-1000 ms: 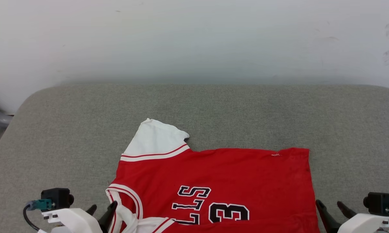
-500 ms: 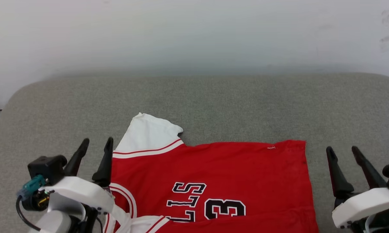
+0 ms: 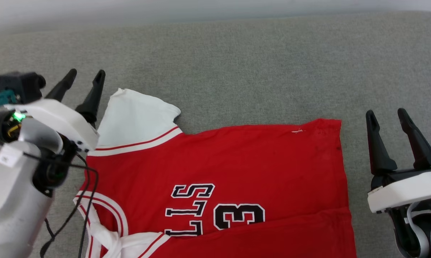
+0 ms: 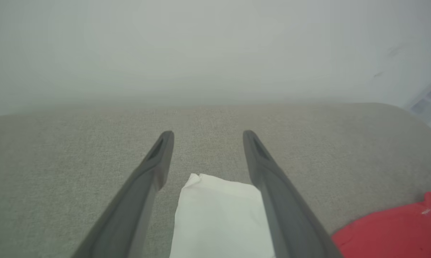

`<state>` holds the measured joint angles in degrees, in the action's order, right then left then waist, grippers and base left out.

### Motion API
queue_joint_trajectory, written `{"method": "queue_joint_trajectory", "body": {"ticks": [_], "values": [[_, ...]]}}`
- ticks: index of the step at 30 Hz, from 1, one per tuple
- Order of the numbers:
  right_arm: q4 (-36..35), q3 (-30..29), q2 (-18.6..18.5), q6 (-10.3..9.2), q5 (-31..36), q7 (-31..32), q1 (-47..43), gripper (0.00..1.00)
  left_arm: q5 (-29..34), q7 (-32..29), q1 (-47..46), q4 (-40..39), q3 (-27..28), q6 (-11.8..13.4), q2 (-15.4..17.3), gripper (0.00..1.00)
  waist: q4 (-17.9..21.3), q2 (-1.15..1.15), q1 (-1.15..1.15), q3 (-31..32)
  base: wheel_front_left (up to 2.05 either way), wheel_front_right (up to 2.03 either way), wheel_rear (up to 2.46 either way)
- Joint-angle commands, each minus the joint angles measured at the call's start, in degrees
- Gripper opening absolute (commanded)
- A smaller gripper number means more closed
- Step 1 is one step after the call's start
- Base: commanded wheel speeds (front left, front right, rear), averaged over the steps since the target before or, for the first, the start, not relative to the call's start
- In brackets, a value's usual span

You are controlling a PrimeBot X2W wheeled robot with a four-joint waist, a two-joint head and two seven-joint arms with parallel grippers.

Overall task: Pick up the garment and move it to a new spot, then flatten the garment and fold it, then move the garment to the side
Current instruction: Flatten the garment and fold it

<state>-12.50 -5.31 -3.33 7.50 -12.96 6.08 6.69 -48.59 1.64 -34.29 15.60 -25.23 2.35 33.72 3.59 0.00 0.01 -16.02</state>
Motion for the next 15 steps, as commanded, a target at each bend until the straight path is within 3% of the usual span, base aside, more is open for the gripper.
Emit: {"method": "queue_joint_trajectory", "body": {"ticks": [1, 5, 9, 15], "values": [[-0.07, 0.16, 0.29, -0.01, -0.14, -0.29, 1.06, 1.00, -0.41, -1.07, -1.26, 0.83, -0.02, -0.68, 0.47, 1.00, 1.88, 0.00, -0.01, -2.72, 0.00, 0.00, 0.00], [0.85, 0.78, 0.40, -0.02, -0.34, -0.94, 2.43, 1.00, -3.58, -12.67, -8.43, 6.12, -1.45, -4.79, 3.05, 1.00, 3.67, 0.00, -0.01, -5.00, 0.00, 0.00, 0.00], [2.20, 0.97, 0.50, -0.02, -0.85, -1.59, 3.11, 1.00, -7.94, -26.44, -13.26, 10.17, -2.61, -6.29, 5.24, 1.00, 5.40, 0.00, -0.01, -6.38, 0.00, 0.00, 0.00], [4.19, 1.10, 0.52, -0.02, -2.84, -3.17, 3.24, 1.00, -12.95, -40.83, -16.24, 13.24, -3.41, -4.66, 6.78, 1.00, 7.20, 0.00, -0.01, -8.25, 0.00, 0.00, 0.00]]}}
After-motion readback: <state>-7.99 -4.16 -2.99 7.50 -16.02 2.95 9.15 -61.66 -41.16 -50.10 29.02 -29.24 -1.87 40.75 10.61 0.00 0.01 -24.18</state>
